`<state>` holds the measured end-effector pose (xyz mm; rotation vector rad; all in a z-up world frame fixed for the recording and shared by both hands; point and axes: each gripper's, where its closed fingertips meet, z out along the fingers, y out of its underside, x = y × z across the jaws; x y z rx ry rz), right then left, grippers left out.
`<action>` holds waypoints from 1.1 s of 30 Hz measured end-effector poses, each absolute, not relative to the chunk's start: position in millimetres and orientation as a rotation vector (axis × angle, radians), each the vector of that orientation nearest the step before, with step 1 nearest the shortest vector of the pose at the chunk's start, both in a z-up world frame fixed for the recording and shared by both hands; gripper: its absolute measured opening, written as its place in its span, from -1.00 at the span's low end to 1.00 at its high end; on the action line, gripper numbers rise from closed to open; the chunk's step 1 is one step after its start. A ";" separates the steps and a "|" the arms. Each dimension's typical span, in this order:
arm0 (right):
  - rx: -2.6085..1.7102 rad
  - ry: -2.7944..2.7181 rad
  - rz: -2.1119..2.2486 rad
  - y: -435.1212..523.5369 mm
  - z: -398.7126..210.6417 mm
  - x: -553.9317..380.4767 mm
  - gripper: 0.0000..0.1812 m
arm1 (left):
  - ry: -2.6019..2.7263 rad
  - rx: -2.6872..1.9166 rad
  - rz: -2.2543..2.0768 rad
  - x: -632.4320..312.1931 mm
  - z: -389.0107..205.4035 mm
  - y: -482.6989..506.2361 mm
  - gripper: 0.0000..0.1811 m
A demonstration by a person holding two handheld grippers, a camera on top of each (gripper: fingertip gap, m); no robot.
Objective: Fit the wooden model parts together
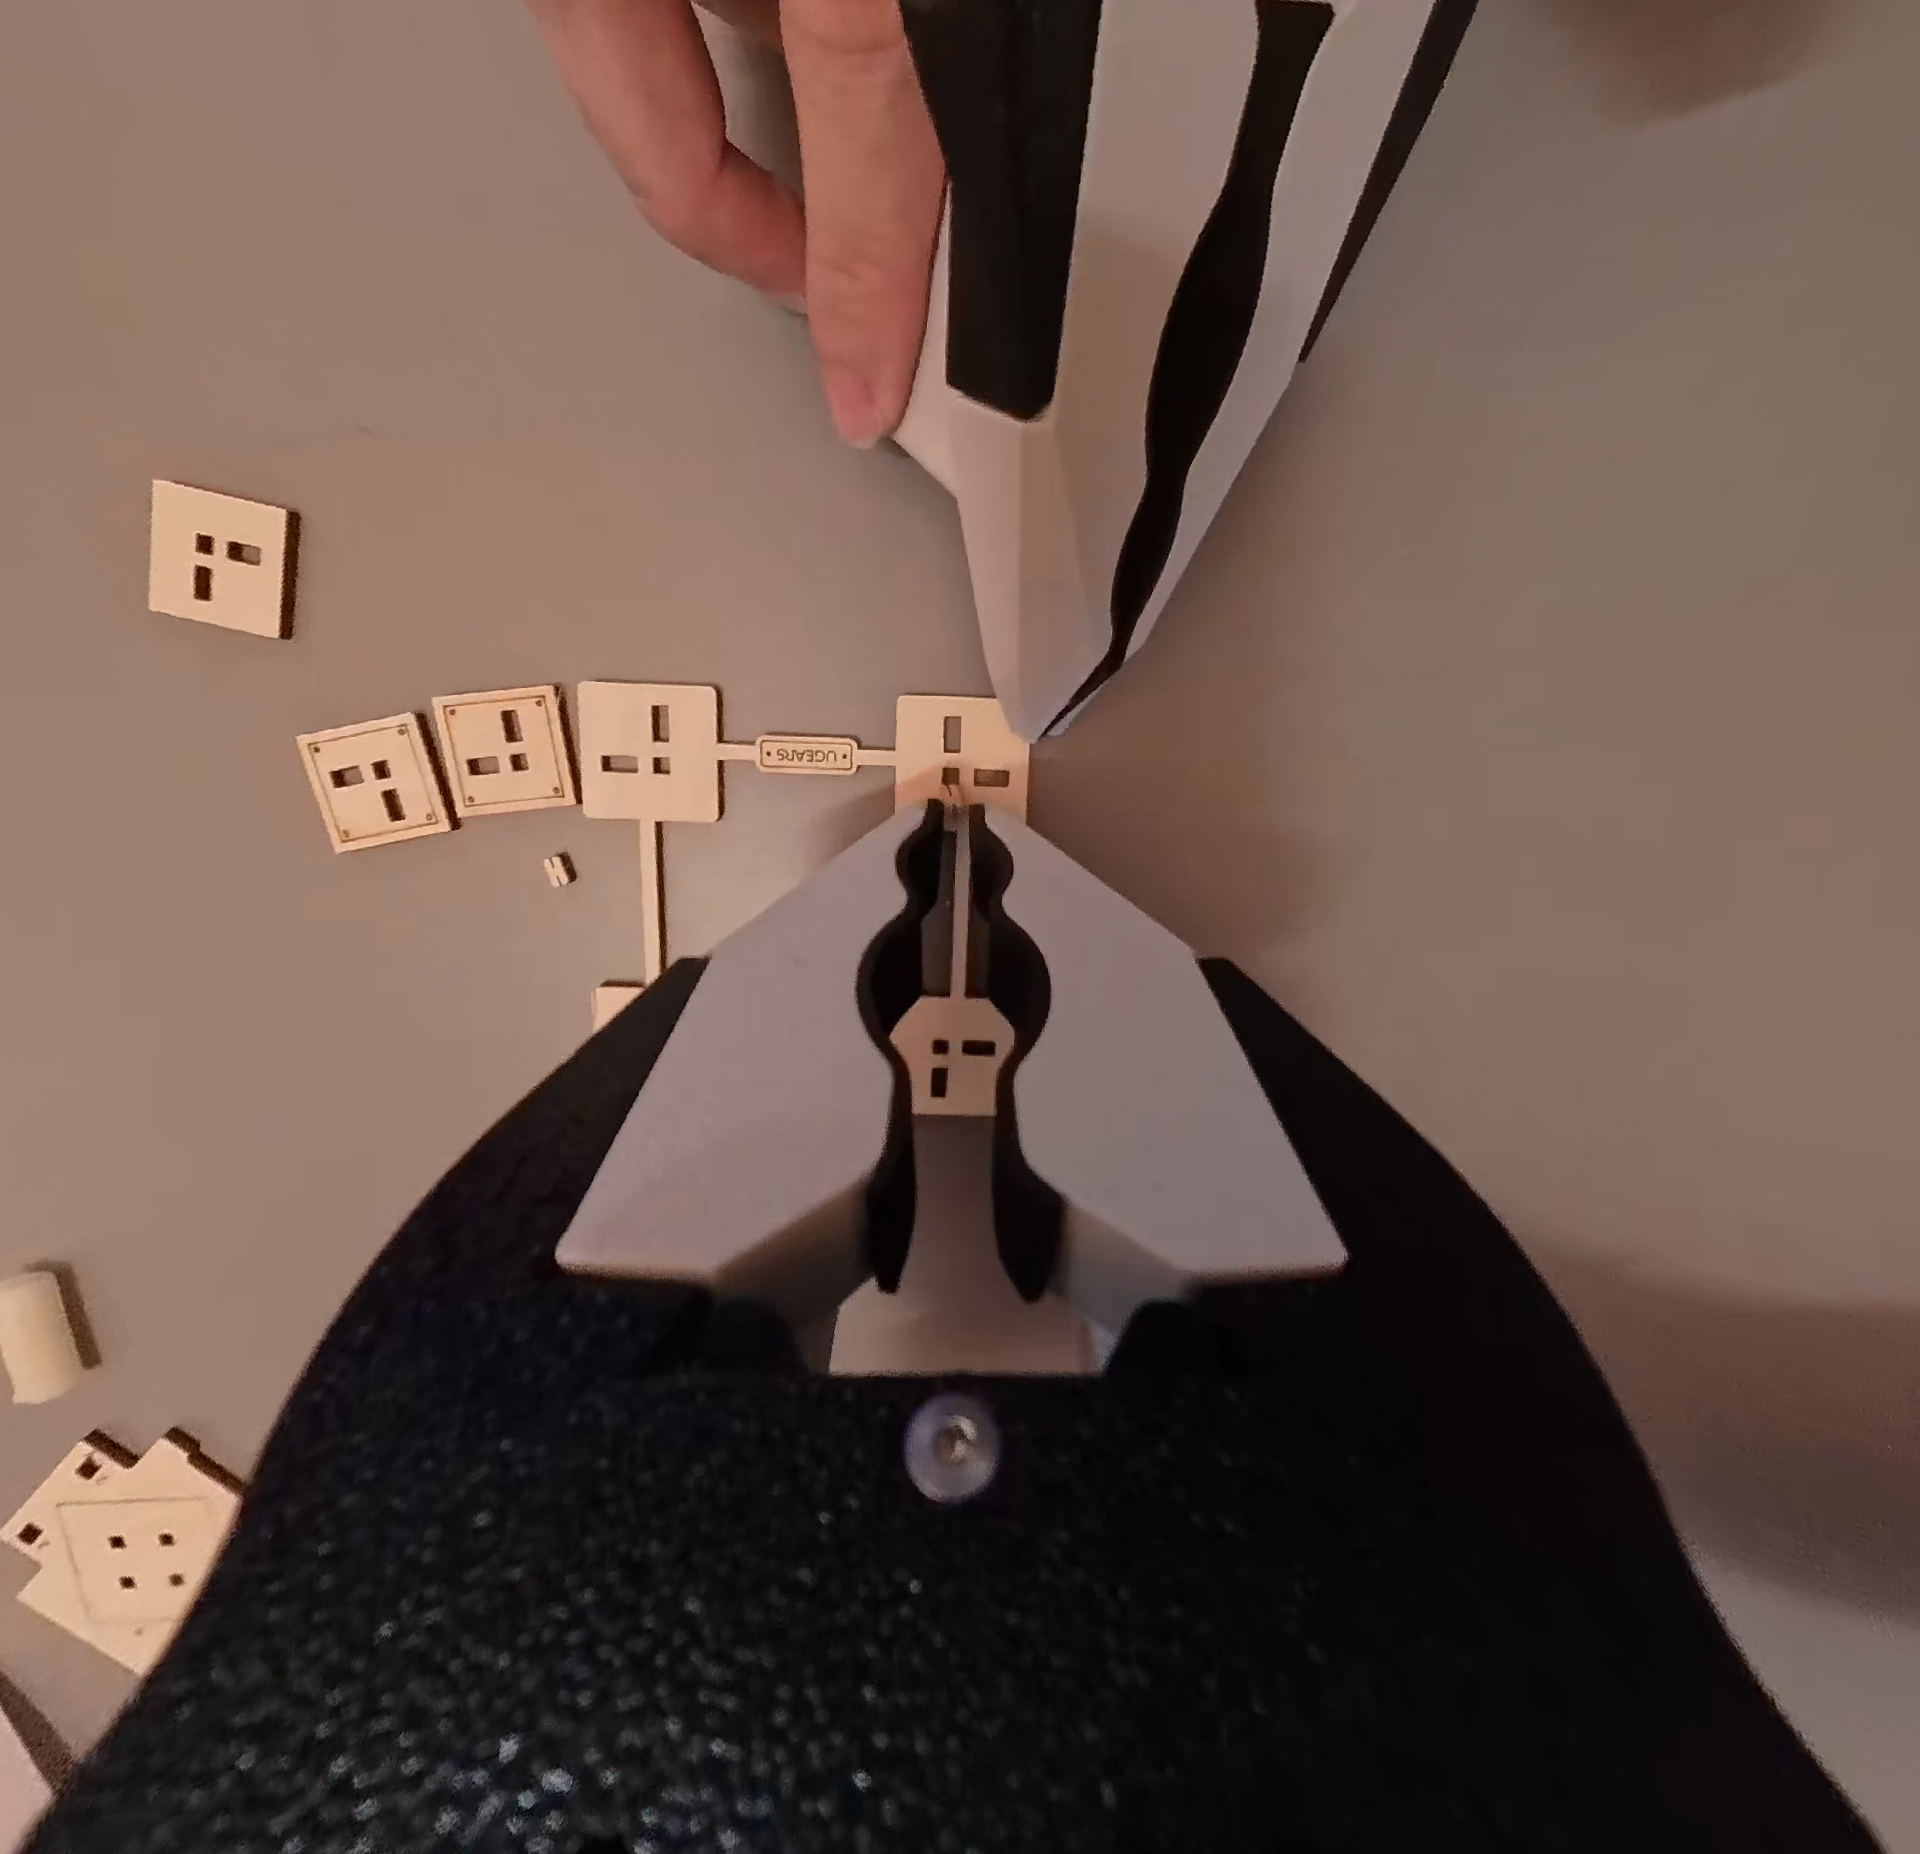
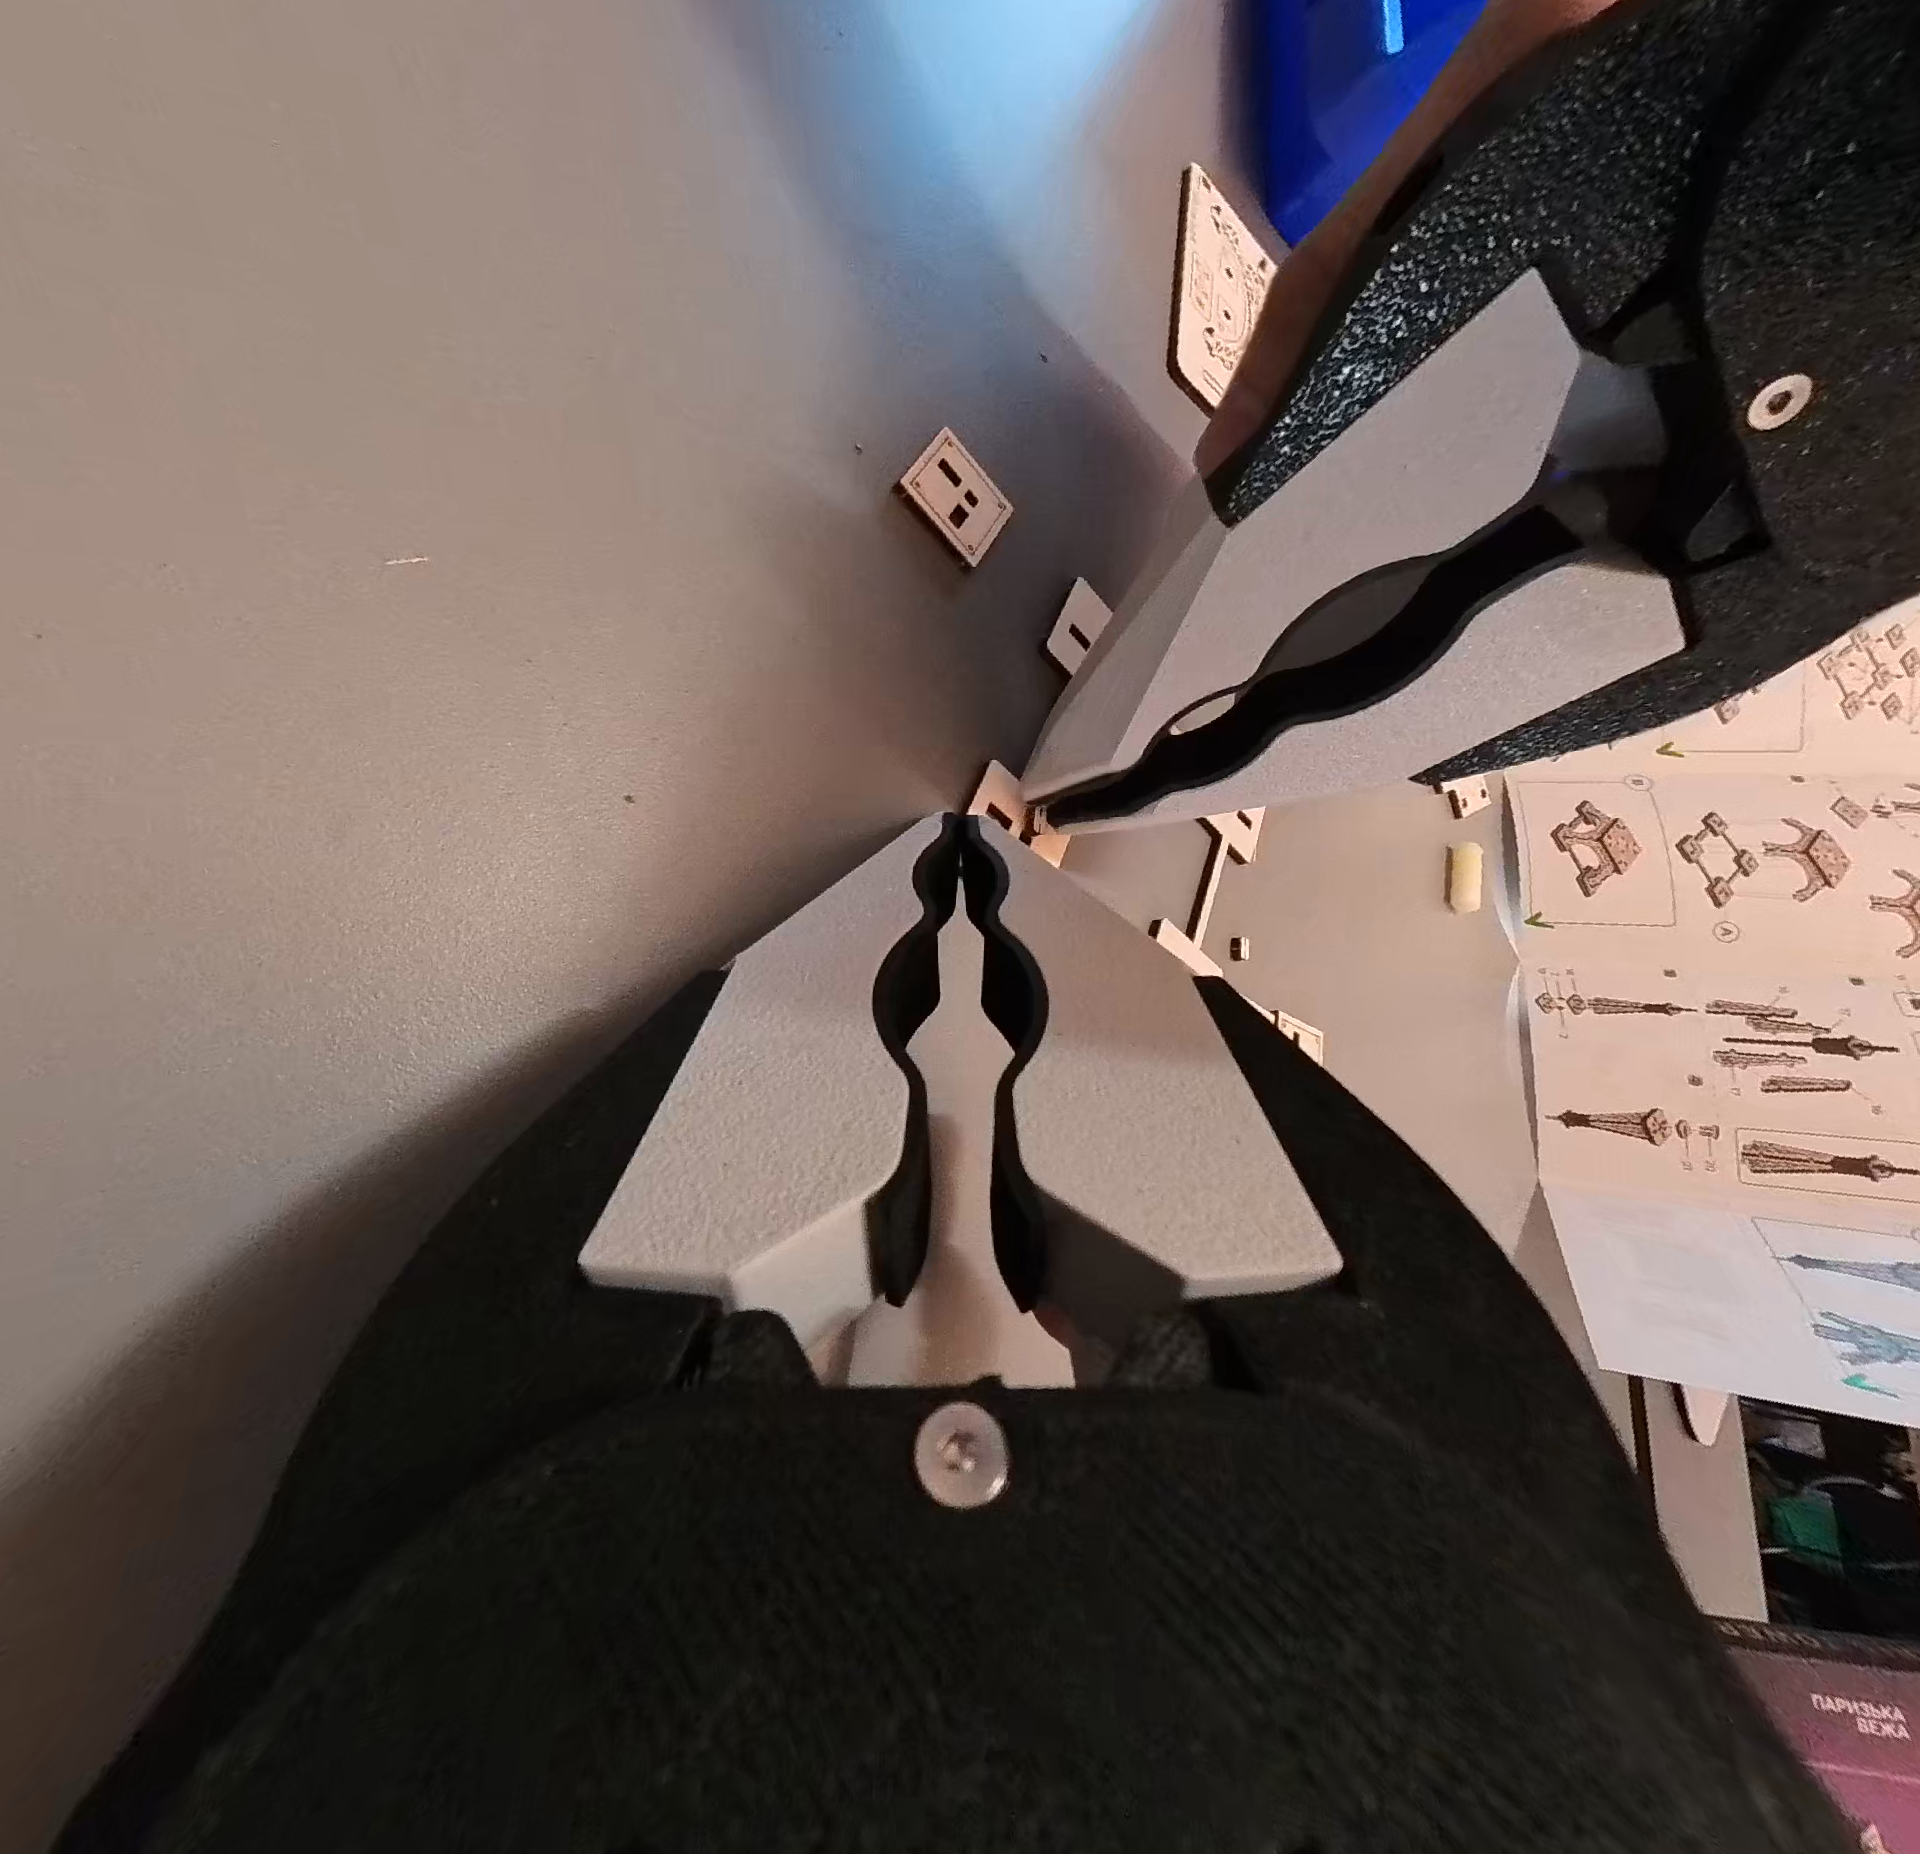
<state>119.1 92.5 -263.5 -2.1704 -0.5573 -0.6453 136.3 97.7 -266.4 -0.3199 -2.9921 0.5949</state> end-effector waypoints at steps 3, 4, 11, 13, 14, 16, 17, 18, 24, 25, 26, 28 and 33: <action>-2.169 -0.560 -0.648 92.8 -263.6 119.3 -1.00 | -3.007 -0.272 0.599 137.3 -267.3 97.1 -0.98; -2.170 -0.561 -0.650 92.9 -263.6 119.4 -1.00 | -3.009 -0.251 0.603 137.4 -267.4 96.9 -1.00; -2.132 -0.503 -0.616 92.5 -258.9 120.5 -1.00 | -3.100 -0.216 0.608 142.0 -262.0 97.7 -1.00; -2.091 -0.375 -0.517 87.1 -247.7 123.6 -0.76 | -3.161 -0.262 0.642 147.2 -252.9 97.3 -1.00; -2.062 -0.273 -0.464 83.4 -238.0 129.0 -0.71 | -3.204 -0.321 0.668 150.0 -247.1 96.2 -1.00; -1.965 -0.022 -0.314 77.2 -213.6 141.4 -0.66 | -3.321 -0.426 0.717 156.6 -234.3 92.4 -1.00; -1.906 0.101 -0.213 74.6 -202.7 146.3 -0.64 | -3.374 -0.464 0.754 158.2 -226.8 88.6 -1.00; -1.840 0.204 -0.107 72.6 -193.3 149.7 -0.62 | -3.422 -0.504 0.802 158.6 -218.5 83.7 -1.00; -1.595 0.392 0.174 70.3 -169.7 149.9 -0.86 | -3.658 -0.771 1.016 154.9 -174.1 62.8 -1.00; -1.597 0.388 0.169 70.8 -169.9 148.9 -0.88 | -3.688 -0.786 1.009 155.3 -170.6 63.0 -1.00; -1.592 0.387 0.164 71.0 -168.8 148.4 -0.87 | -3.698 -0.796 0.996 154.3 -169.6 63.7 -1.00; -1.594 0.392 0.149 70.7 -169.0 149.3 -0.89 | -3.708 -0.783 1.010 152.9 -166.9 63.6 -1.00; -1.523 0.409 0.217 68.3 -161.0 147.8 -0.90 | -3.712 -0.804 0.998 149.5 -162.4 63.0 -1.00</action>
